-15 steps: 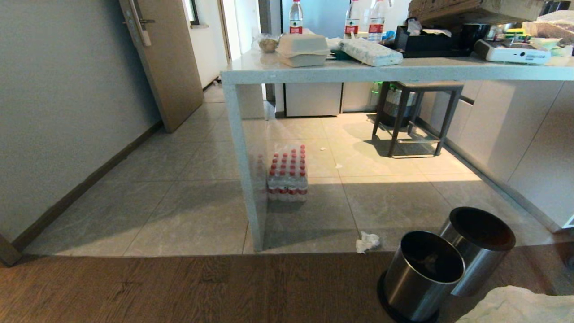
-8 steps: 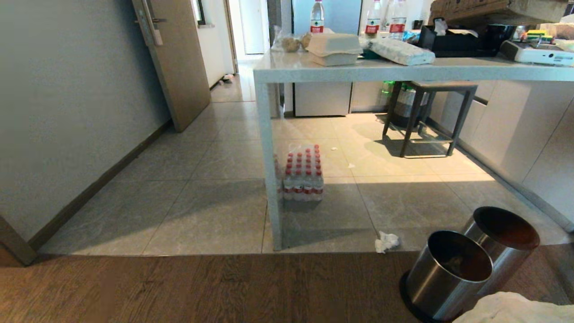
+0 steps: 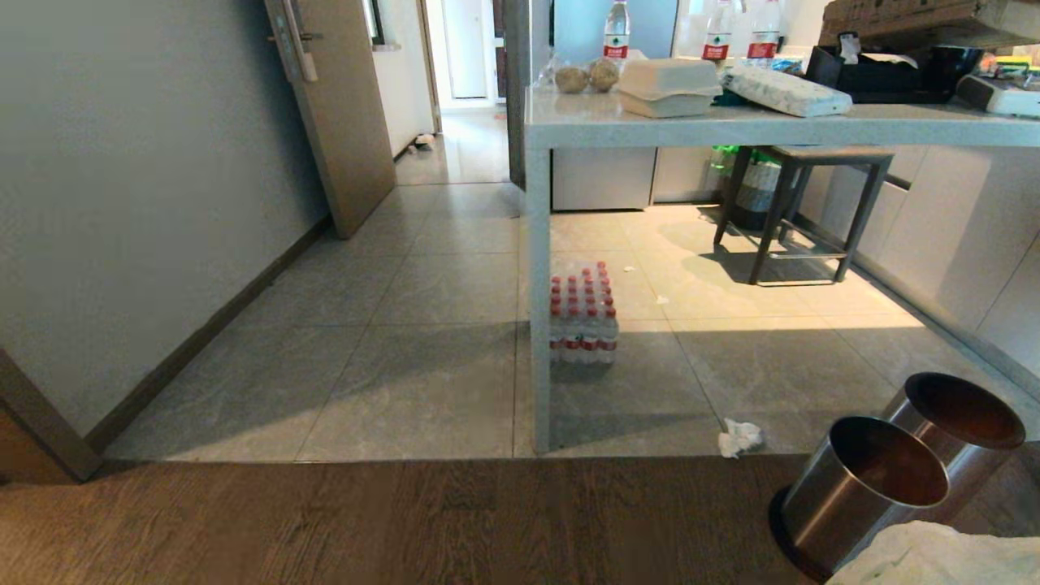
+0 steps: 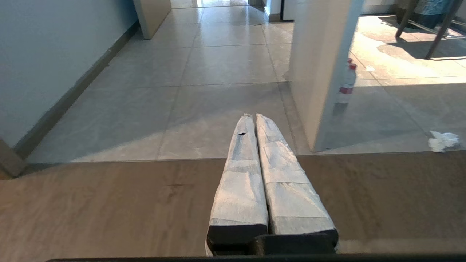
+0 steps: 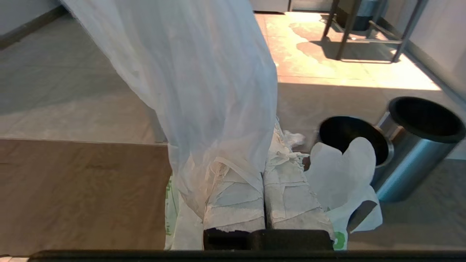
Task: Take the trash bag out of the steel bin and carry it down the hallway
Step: Put the trash bag at the door
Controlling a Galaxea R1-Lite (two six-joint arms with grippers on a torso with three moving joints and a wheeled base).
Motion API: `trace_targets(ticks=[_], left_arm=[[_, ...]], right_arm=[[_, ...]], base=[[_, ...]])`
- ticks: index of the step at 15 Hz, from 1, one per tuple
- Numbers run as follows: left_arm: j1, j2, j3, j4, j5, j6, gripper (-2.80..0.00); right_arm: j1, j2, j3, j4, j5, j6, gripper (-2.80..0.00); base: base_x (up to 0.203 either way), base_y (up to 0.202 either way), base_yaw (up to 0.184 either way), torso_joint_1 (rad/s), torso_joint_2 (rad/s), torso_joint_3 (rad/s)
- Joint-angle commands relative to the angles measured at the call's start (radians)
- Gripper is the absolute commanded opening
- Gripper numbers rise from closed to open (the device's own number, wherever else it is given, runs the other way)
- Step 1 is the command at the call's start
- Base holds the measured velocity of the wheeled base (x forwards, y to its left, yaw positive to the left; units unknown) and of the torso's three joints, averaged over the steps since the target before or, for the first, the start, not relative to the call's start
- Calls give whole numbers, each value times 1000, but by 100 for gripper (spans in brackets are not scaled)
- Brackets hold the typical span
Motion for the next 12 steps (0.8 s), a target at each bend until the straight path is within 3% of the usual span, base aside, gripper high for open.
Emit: trace_targets(ticks=[1, 12], left_arm=[[0, 0, 0, 0, 0, 0, -280], [0, 0, 0, 0, 0, 0, -280]], right_arm=[[0, -39, 0, -1, -1, -1, -280], [0, -39, 0, -1, 1, -1, -280]], base=[[0, 194, 0, 2, 5, 3], [0, 191, 1, 2, 1, 2]])
